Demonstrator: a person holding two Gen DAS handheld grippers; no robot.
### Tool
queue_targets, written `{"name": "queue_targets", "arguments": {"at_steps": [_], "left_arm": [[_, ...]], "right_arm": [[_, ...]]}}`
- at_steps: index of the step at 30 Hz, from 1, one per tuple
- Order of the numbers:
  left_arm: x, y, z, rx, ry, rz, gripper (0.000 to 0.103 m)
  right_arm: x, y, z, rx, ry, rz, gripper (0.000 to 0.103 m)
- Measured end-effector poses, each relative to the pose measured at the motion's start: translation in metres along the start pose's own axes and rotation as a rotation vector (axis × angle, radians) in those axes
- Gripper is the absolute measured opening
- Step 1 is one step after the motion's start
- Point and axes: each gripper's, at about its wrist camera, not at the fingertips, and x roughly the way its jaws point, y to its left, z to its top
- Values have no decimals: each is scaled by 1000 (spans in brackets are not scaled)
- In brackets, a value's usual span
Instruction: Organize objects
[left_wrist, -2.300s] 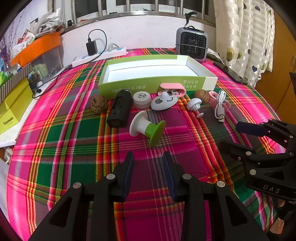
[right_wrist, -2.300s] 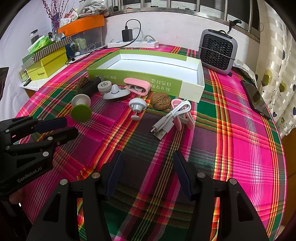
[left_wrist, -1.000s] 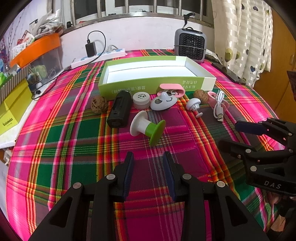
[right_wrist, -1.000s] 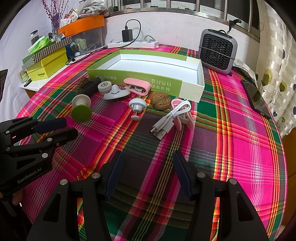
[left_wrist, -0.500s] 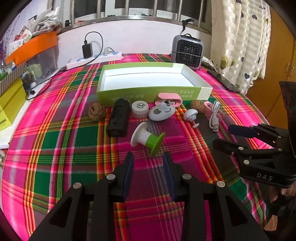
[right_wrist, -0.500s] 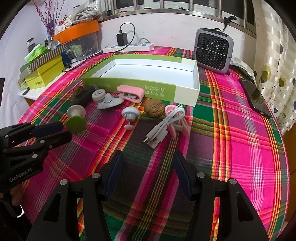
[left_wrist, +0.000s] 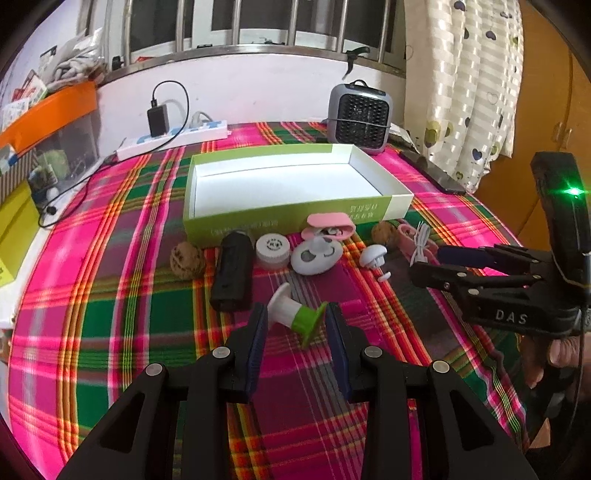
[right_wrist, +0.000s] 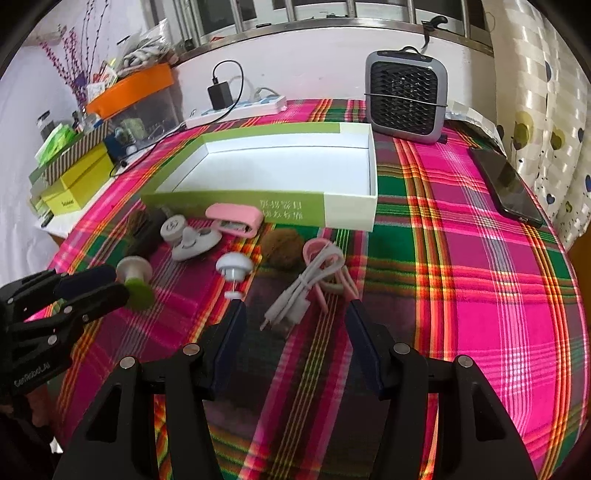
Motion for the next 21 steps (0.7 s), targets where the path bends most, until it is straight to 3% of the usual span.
{"name": "queue_targets", "arguments": {"at_steps": [6,9,17,18,20,21], "left_arm": [[4,1,6,26,-1,-27,32],[7,1,8,33,2,-40,34],[15,1,12,61,8,-65,35],[17,1,13,65,10,-69,36],[20,1,13,72,16,-73,36],[21,0,13,75,19,-74,36]], "right_arm": [[5,-1,6,9,-4,-8,56],[6,-2,6,7,2,-11,49],[-1,-13,-2,21,3,-45,48],[-1,-14,-3,23,6,-48,47],[0,-14,-4,24,11,-38,27],[0,-14,-5,22,11,-35,25]]}}
